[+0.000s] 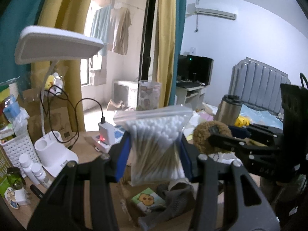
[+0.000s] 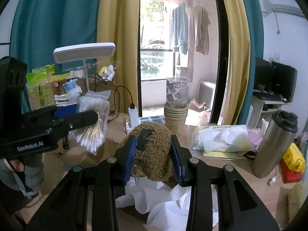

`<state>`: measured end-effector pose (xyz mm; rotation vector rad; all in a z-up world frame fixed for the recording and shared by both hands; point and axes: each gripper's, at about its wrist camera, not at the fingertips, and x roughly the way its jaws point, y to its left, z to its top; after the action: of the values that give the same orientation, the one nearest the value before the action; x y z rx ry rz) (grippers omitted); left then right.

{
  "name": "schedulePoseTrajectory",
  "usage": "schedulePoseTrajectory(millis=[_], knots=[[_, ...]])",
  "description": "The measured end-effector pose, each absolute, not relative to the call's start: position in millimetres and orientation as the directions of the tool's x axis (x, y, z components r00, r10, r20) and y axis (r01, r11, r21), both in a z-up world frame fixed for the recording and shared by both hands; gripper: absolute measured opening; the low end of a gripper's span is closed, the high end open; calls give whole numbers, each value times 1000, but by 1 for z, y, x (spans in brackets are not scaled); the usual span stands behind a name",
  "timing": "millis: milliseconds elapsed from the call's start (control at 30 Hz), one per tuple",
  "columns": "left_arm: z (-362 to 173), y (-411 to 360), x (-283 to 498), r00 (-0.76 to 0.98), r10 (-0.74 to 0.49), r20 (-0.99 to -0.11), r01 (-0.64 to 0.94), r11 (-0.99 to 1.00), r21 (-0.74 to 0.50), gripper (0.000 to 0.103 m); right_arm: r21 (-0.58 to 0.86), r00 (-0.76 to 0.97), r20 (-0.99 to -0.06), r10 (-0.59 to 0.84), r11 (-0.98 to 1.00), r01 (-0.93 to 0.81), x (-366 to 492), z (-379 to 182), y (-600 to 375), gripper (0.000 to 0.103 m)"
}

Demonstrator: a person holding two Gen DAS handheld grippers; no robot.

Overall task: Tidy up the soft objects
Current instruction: 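Lower the swab bag and fuzzy ball into the box and release both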

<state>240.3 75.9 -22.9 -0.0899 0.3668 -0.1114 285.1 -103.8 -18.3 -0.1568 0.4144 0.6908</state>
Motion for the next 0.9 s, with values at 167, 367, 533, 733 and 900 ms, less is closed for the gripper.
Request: schedulePoseTrajectory(millis=[167,367,533,733,900], knots=[[-33,74,253,912,-128,-391,88,989,-118,48,31,658,-467,590,755,-655,298,-26,-95,38],[-50,73,273,875,-123,-468,69,989,-130,48,31,644,-503,576,757,-653,307,-36,-83,38],[-63,73,282,860,-99,-501,46,992,-117,48,27,643,-529,554,768,-640,315,-45,-78,38],[-74,68,290,838,-107,-535,64,993,-98,49,28,635,-556,537,775,-631,320,-53,-76,38],[-77,68,293,831,-100,-548,49,993,-106,49,20,627,-569,533,771,-637,318,-57,-73,39]])
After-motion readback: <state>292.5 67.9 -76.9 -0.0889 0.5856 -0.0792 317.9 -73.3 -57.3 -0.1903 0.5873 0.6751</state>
